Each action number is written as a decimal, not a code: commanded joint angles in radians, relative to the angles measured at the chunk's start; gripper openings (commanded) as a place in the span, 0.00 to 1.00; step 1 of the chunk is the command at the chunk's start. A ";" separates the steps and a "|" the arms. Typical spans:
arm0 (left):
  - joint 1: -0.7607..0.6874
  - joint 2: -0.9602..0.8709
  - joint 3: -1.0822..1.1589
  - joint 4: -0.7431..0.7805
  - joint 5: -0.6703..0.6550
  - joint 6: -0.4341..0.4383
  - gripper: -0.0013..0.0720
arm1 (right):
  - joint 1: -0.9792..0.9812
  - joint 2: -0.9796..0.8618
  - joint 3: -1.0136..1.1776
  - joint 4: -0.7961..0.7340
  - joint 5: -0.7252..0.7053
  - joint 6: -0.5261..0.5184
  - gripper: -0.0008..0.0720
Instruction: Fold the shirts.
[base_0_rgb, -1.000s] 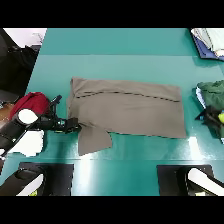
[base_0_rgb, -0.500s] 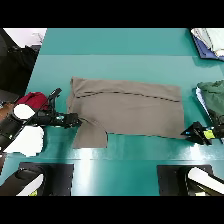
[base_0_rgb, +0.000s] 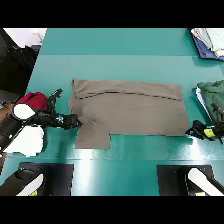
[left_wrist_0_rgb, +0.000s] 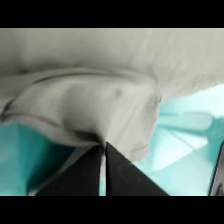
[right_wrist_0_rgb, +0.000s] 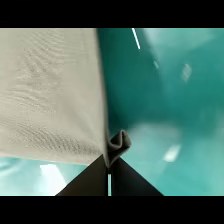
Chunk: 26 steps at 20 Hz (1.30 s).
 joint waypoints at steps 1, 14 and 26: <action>-0.001 0.004 0.002 0.024 -0.155 0.001 0.06 | 0.002 0.137 0.031 -0.196 0.129 0.013 0.04; -0.001 -0.081 0.295 0.051 0.041 0.028 0.06 | 0.011 0.119 0.288 -0.060 0.120 0.027 0.04; -0.001 -0.579 0.660 0.060 0.209 0.051 0.06 | 0.234 -0.384 0.590 -0.060 0.015 0.101 0.04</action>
